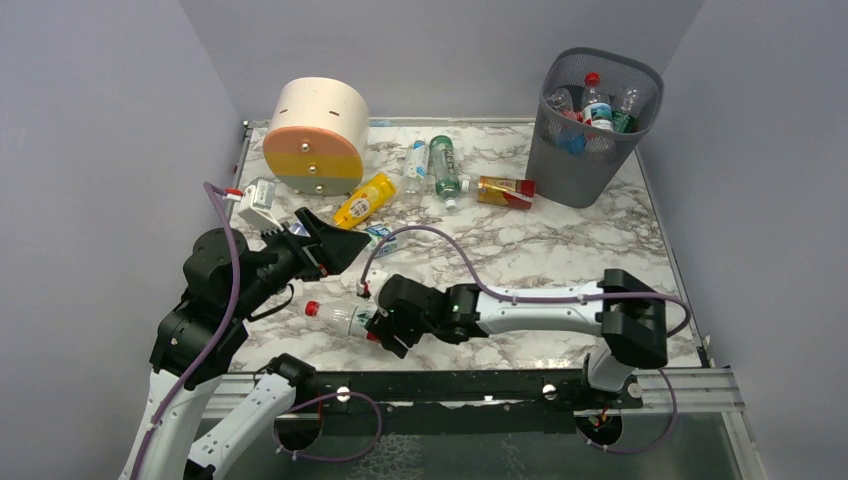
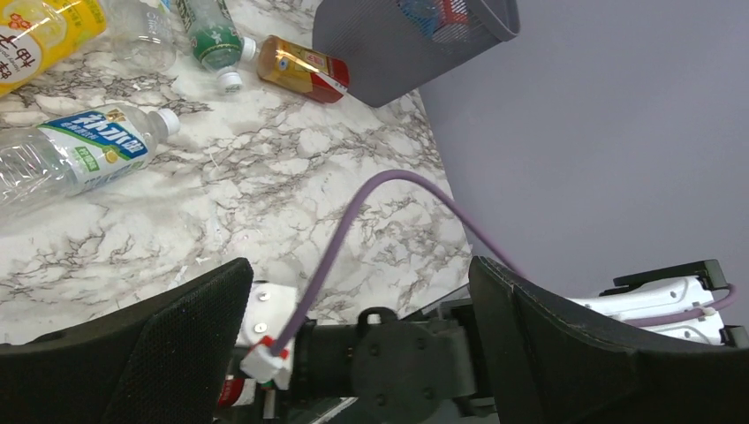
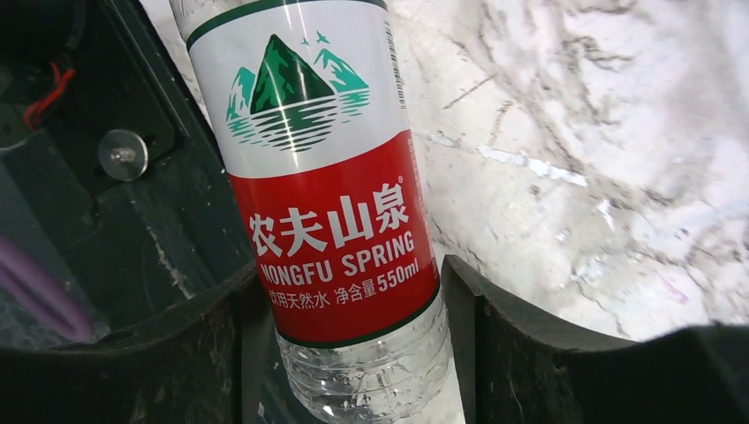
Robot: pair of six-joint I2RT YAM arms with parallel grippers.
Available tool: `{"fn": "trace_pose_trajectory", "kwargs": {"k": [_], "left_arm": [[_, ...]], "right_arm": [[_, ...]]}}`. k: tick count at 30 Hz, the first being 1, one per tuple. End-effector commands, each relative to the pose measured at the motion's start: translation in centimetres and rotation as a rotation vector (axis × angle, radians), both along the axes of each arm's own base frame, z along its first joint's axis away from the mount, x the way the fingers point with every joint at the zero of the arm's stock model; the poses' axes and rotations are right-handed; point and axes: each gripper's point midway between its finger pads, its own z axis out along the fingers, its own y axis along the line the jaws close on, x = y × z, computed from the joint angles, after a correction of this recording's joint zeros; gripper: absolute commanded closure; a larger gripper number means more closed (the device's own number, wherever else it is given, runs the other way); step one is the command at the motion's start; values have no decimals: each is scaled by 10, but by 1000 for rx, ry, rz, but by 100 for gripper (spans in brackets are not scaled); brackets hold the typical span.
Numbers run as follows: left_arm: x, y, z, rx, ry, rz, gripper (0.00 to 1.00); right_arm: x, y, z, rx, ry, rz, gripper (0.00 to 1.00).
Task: Put the plastic bottles in the bin
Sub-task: Pick up the plastic bottle at the center of the board.
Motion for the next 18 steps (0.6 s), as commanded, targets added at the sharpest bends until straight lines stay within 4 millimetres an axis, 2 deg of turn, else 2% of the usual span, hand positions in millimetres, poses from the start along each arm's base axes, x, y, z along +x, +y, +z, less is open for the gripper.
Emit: {"fn": "trace_pose_trajectory", "kwargs": {"k": [1, 10, 16, 18], "left_arm": [[5, 3, 8, -1, -43, 21, 1], [4, 3, 14, -8, -58, 19, 1], [1, 4, 19, -17, -72, 20, 1], [1, 4, 20, -17, -72, 20, 1]], "right_arm": [[10, -22, 34, 35, -72, -90, 38], [43, -72, 78, 29, -169, -261, 38], [67, -95, 108, 89, -168, -346, 38], [82, -103, 120, 116, -170, -397, 38]]}}
